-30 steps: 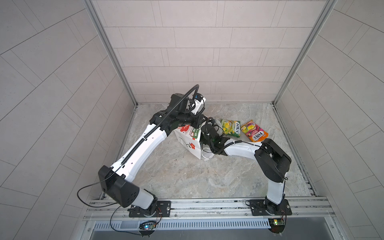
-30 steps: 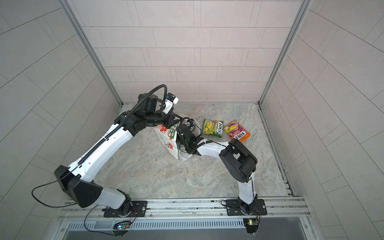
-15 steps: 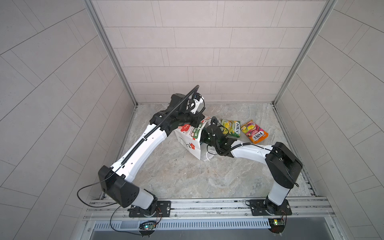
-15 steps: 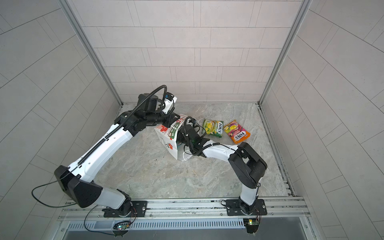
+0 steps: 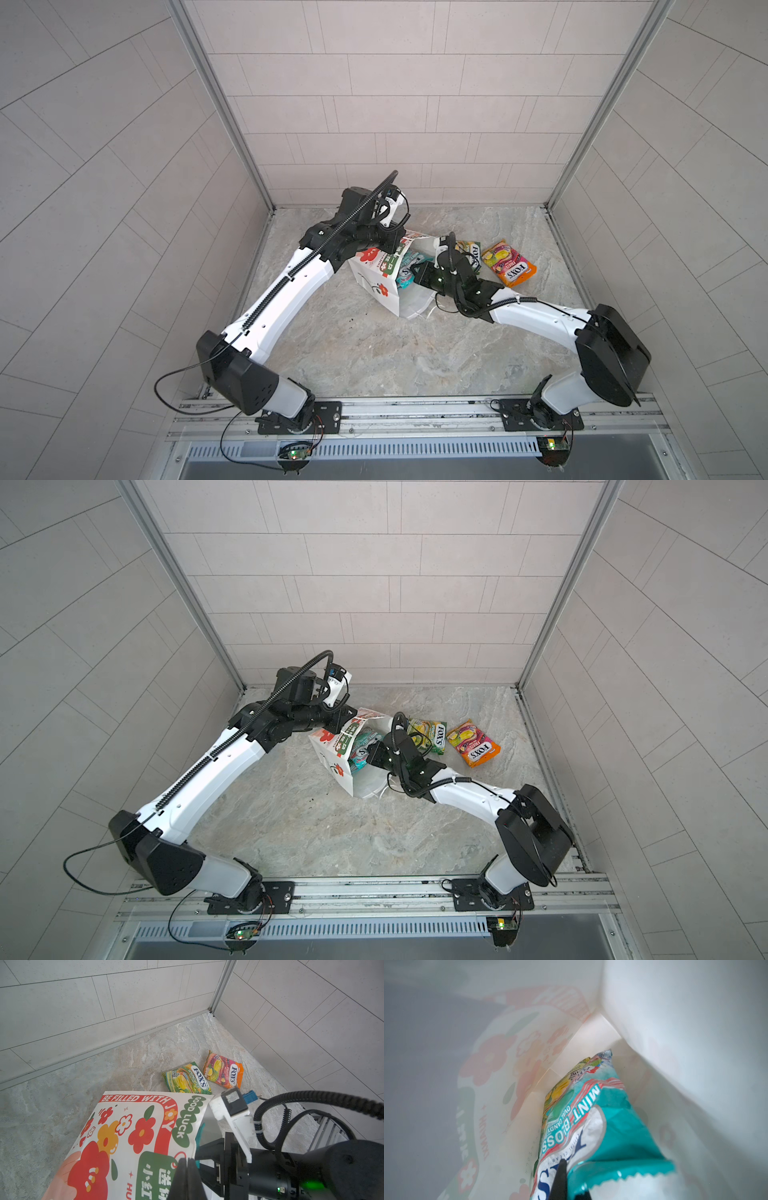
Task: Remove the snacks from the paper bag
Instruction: 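Lift the teal packet out of the bag with the right gripper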
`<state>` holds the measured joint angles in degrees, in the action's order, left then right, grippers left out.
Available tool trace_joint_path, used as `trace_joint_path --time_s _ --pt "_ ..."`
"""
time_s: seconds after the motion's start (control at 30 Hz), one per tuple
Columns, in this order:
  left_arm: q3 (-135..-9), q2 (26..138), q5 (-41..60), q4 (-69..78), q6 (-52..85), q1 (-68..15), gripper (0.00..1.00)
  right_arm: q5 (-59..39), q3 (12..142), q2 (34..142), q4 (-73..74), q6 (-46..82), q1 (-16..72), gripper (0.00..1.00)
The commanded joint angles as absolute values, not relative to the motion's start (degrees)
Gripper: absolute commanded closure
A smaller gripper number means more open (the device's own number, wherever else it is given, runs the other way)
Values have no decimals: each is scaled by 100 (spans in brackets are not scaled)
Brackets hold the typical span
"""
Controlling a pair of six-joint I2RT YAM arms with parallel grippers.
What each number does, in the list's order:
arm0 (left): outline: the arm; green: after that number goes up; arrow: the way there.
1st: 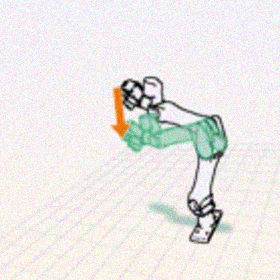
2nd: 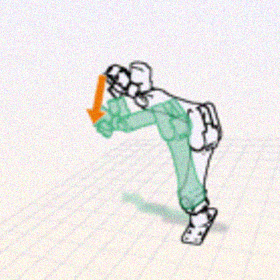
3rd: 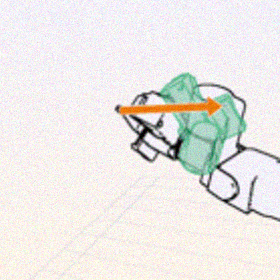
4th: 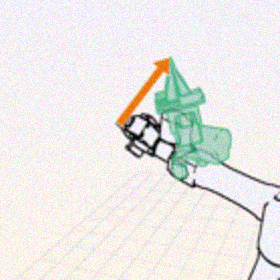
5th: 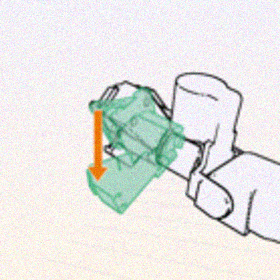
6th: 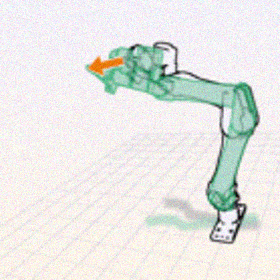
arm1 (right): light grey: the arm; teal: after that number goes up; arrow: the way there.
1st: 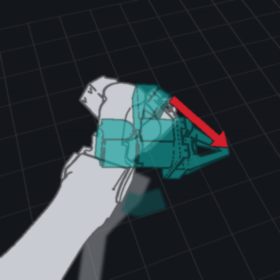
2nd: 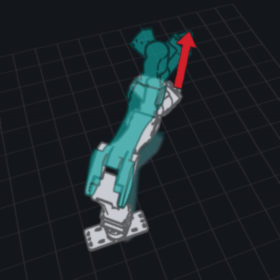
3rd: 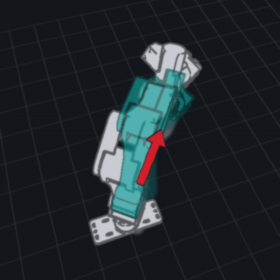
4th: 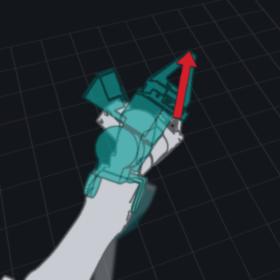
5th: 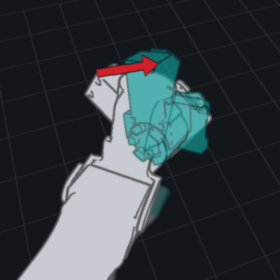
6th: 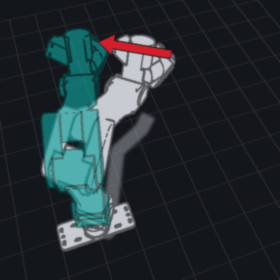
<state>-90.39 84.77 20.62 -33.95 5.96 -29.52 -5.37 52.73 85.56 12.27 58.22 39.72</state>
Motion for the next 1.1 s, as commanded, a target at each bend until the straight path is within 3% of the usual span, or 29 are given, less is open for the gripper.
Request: trace_joint_path --time_s 0.0,0.6,1.07 --pt "-8991 8394 1925 -3437 558 -2893 100 -804 5186 8198 1411 5702 3878 100" --pt "-8974 8420 1793 -3437 587 -2883 100 -1904 5490 6444 124 4677 3784 100" --pt "-8991 8475 1930 -3504 522 -2875 100 -518 6150 4758 -2667 3164 3172 100"
